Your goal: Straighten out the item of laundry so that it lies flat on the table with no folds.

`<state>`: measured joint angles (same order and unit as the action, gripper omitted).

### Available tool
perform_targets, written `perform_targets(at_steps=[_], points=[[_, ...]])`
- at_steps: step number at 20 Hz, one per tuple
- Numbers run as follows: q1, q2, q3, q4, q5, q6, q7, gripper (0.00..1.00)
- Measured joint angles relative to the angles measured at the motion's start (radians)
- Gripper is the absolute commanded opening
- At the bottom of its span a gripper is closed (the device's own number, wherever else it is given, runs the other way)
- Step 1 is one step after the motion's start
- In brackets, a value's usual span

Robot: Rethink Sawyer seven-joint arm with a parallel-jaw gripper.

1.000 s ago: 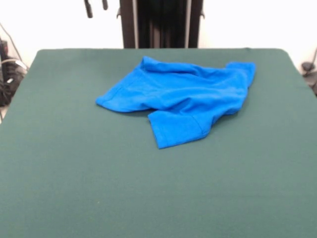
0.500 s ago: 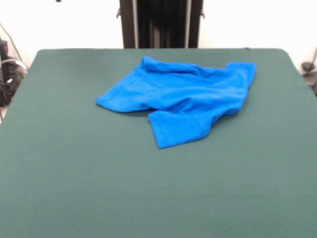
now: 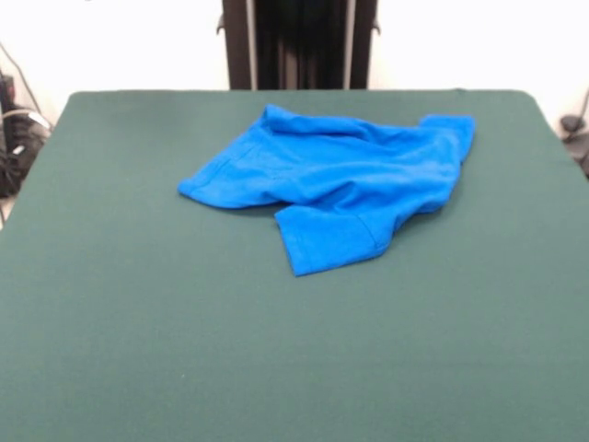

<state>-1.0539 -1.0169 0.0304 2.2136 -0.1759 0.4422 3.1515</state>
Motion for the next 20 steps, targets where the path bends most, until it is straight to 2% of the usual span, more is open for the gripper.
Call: perform_targets(at_steps=[11, 17, 20], points=[[0.074, 0.015, 0.001, -0.001, -0.034, 0.0, 0.0, 1.0], [0.061, 0.026, 0.001, -0.003, -0.047, -0.003, 0.0, 1.0], [0.047, 0.058, 0.001, -0.013, -0.084, -0.025, 0.0, 1.0]])
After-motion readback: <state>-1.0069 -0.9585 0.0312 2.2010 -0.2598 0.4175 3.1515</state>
